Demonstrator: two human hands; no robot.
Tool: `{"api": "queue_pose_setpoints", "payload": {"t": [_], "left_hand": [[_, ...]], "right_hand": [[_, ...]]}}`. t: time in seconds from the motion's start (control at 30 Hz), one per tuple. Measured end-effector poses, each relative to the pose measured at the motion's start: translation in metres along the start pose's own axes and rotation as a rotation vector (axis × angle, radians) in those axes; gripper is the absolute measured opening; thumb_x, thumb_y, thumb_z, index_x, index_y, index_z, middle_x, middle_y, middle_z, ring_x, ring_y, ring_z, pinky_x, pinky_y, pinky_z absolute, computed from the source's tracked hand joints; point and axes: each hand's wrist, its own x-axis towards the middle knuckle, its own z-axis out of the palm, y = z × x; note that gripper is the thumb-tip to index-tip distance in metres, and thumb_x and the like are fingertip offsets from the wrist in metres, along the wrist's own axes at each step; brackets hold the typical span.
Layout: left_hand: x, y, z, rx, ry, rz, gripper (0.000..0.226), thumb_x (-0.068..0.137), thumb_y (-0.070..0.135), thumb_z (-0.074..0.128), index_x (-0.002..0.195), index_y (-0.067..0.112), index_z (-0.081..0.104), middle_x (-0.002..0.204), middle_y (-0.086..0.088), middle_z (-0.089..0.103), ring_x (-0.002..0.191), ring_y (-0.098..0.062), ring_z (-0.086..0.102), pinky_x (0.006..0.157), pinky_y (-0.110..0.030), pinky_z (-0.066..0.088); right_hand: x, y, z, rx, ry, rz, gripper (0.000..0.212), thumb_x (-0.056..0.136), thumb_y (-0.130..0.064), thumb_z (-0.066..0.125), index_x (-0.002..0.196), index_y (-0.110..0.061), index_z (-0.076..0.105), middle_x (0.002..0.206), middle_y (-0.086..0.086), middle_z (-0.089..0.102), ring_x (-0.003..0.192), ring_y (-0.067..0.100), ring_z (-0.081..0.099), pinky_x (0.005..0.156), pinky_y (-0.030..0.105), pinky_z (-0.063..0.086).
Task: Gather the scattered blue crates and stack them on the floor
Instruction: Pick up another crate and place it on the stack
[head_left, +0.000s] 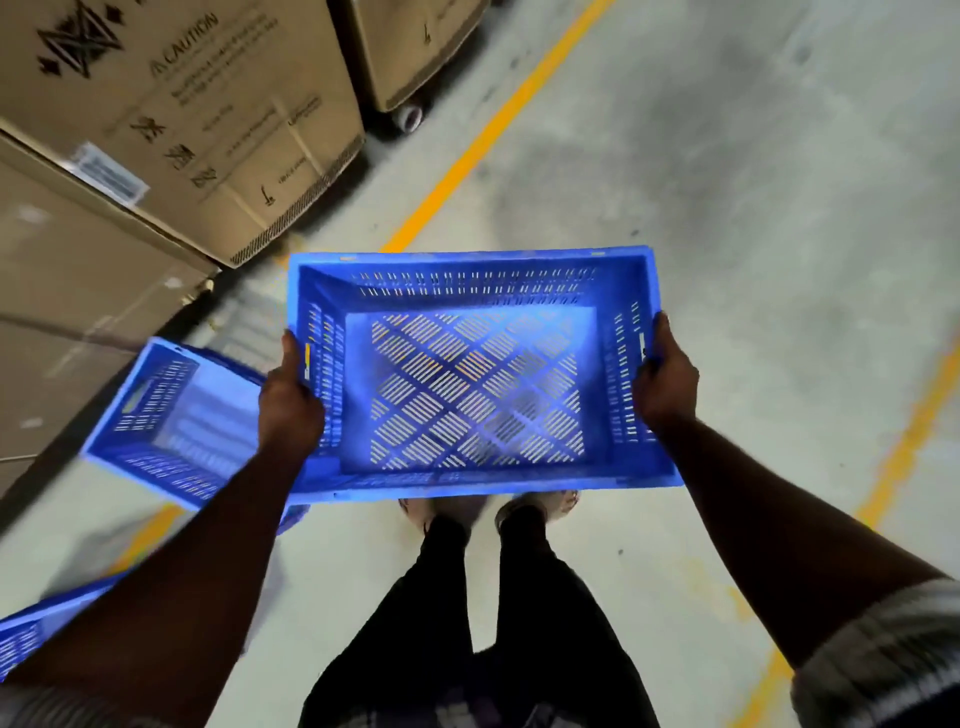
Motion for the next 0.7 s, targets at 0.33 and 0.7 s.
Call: {"api": "queue_pose_setpoints", "payload": {"t": [0.33,0.7], "left_hand": [[-0.042,0.114,-0.024,-0.017,-0.036,0.148,0.078,0.084,-0.006,0.044,0.153,0.026,0.024,0.113,-0.031,0.062,0.096,-0.044,0.062,0.082,-0.043,0.046],[-0.082,0.272,0.017,0.055,-0.078,0.376,0.077,0.084,-0.007,0.042,0.153,0.022,0.023,0.127,-0.029,0.057,0.110,-0.044,0.058,0.091,-0.044,0.044]], "right_hand": [[-0.015,0.013,-0.136,0.113,0.062,0.088,0.061,0.088,0.001,0.045,0.147,-0.014,0.041,0.143,0.007,0.052,0.127,0.026,0.054,0.102,0.018,0.033],[-0.022,0.095,-0.249,0.232,0.250,0.300,0.065,0.085,0.001,0.042,0.147,-0.019,0.041,0.142,0.005,0.054,0.127,0.026,0.053,0.101,0.019,0.035]]}}
